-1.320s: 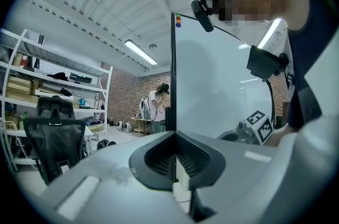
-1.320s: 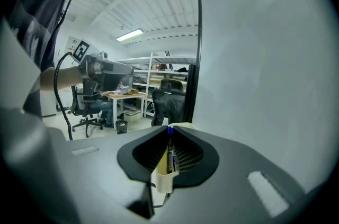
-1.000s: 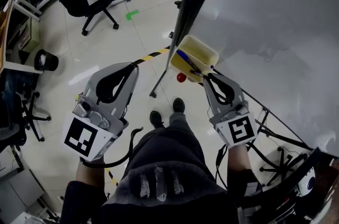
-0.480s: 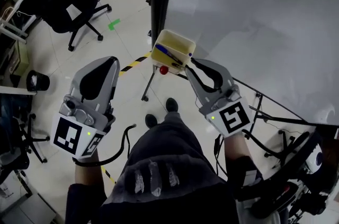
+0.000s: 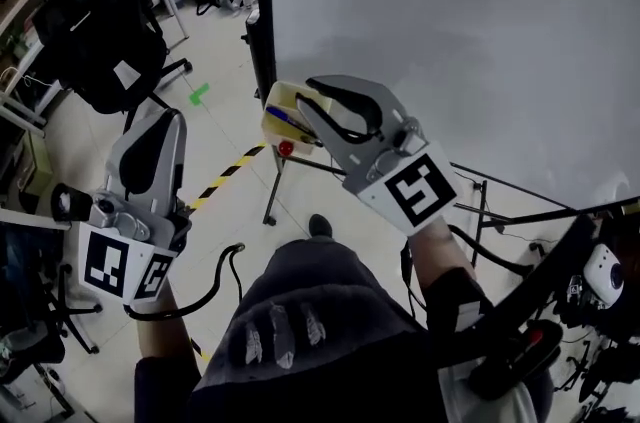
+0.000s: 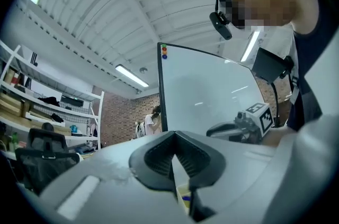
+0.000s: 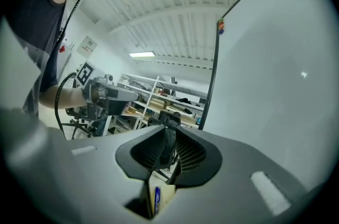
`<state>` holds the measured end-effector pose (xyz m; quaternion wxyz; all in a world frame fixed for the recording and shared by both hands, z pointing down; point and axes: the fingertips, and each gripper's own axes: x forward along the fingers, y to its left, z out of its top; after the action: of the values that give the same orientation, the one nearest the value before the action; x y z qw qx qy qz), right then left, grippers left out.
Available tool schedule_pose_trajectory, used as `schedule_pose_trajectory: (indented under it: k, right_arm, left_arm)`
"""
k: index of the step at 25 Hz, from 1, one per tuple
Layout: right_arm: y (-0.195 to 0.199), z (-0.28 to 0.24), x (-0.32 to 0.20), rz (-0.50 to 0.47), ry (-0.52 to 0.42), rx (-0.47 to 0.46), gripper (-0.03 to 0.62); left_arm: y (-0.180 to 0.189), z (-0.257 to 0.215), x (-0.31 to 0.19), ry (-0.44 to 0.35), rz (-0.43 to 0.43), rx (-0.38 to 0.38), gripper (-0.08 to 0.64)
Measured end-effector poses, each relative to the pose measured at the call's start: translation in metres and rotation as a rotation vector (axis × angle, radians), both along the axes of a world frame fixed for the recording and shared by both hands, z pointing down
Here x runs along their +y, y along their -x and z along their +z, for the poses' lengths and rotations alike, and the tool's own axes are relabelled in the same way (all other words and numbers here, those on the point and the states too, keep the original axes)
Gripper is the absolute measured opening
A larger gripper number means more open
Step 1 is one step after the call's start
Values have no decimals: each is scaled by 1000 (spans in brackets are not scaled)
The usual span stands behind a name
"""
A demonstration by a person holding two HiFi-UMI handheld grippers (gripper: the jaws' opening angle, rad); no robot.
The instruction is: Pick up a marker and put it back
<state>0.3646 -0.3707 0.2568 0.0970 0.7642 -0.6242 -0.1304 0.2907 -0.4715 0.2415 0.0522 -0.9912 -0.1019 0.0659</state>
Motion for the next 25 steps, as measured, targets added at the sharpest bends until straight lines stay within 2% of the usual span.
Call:
schedule_pose_trajectory:
  k: [3,5,9,13,18,23,25]
  right_arm:
    - [8,-20,-4,-35,-36,-1,59]
    - [20,-28,4,-65,-49,-1,2]
    - [41,-27,34,-77,-41,15,1]
    - [42,-23,27,-82,-28,-10,2]
    - [44,-26,35,-128,-54,-54,1]
    - [45,-29,38,-128,-99,-46,2]
    - [46,-30,66,-131,-107,-48,1]
  left_arm:
    - [10,-15,-3,-18,-16,30,6]
    - [23,-21,6,-21,-28,47,6]
    - [51,-22,38,-13,-44,61,6]
    - [53,-15,29,7,-52,36,6]
    - [54,-4,33,30,-81,-20,6]
    - [57,-5,32,14,-94,-13,6]
    - [61,-9,58,7,-108,-3,6]
